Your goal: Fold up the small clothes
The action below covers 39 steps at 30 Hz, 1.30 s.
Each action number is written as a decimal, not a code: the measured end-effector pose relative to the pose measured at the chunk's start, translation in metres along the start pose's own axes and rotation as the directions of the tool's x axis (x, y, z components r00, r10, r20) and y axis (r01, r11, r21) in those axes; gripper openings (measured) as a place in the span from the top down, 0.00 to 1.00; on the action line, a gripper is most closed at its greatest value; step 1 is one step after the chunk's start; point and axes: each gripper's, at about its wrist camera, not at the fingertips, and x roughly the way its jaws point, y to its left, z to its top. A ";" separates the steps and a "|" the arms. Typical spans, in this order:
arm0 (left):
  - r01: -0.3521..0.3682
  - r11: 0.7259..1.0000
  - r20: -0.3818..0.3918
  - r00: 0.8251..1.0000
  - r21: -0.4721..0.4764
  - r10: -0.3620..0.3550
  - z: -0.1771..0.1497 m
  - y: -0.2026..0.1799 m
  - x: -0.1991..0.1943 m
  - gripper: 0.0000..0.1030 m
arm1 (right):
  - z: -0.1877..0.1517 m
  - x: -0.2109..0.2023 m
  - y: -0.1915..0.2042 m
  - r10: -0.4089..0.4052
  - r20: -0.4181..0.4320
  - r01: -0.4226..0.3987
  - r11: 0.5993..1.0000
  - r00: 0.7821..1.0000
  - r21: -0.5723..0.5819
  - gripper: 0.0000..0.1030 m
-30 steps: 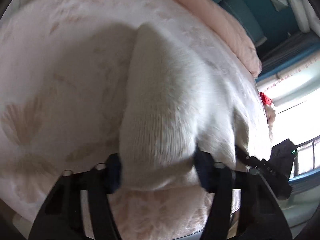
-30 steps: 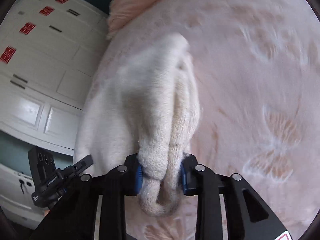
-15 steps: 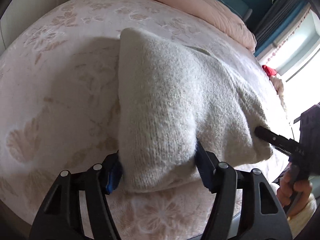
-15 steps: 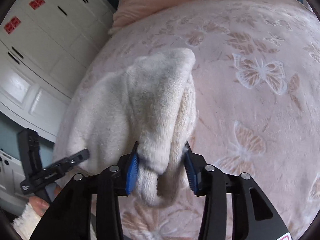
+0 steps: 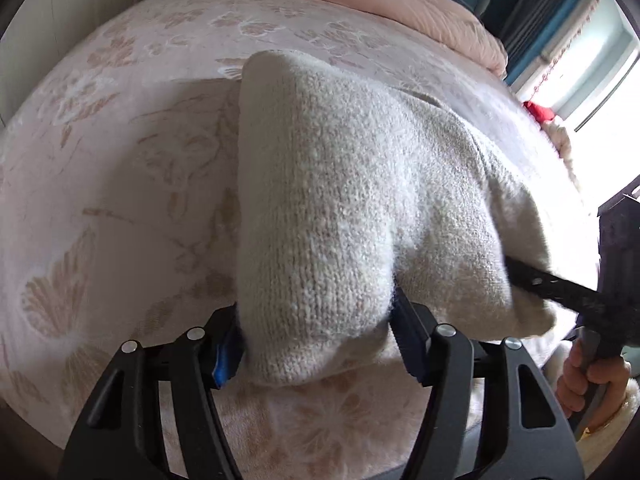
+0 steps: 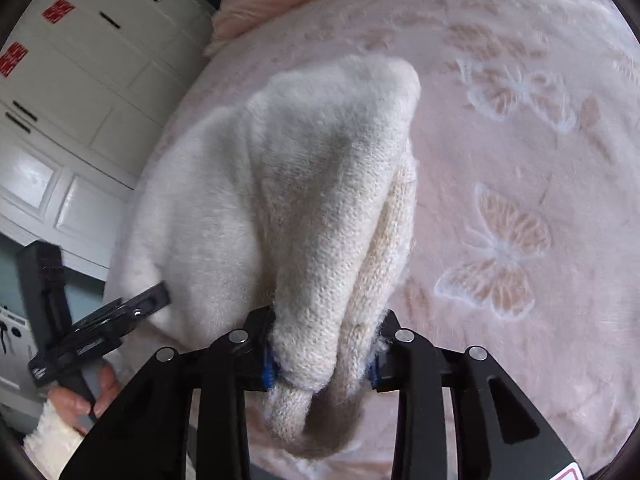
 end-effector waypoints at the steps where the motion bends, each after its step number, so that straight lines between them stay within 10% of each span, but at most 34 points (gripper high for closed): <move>1: -0.008 1.000 0.005 1.000 0.000 0.008 0.000 -0.001 0.000 0.39 | 0.002 -0.002 -0.003 0.020 0.012 -0.020 0.999 1.000 0.030 0.67; 15: -0.054 0.997 0.006 0.999 -0.053 0.054 -0.009 -0.002 0.001 0.39 | 0.043 0.022 0.003 -0.034 -0.021 0.033 0.999 0.999 -0.016 0.58; 23: -0.190 0.980 0.132 0.975 0.061 0.181 -0.010 -0.032 -0.051 0.41 | -0.010 -0.079 0.041 -0.144 0.182 0.166 0.980 0.973 -0.111 0.54; 31: -0.250 0.964 0.170 0.958 0.088 0.233 -0.021 -0.058 -0.073 0.41 | -0.053 -0.031 0.022 -0.265 0.000 0.263 0.957 0.964 -0.121 0.57; 39: -0.320 0.941 0.299 0.914 0.112 0.275 -0.045 -0.084 -0.105 0.10 | -0.067 -0.126 0.052 -0.290 0.249 0.326 0.938 0.924 -0.119 0.45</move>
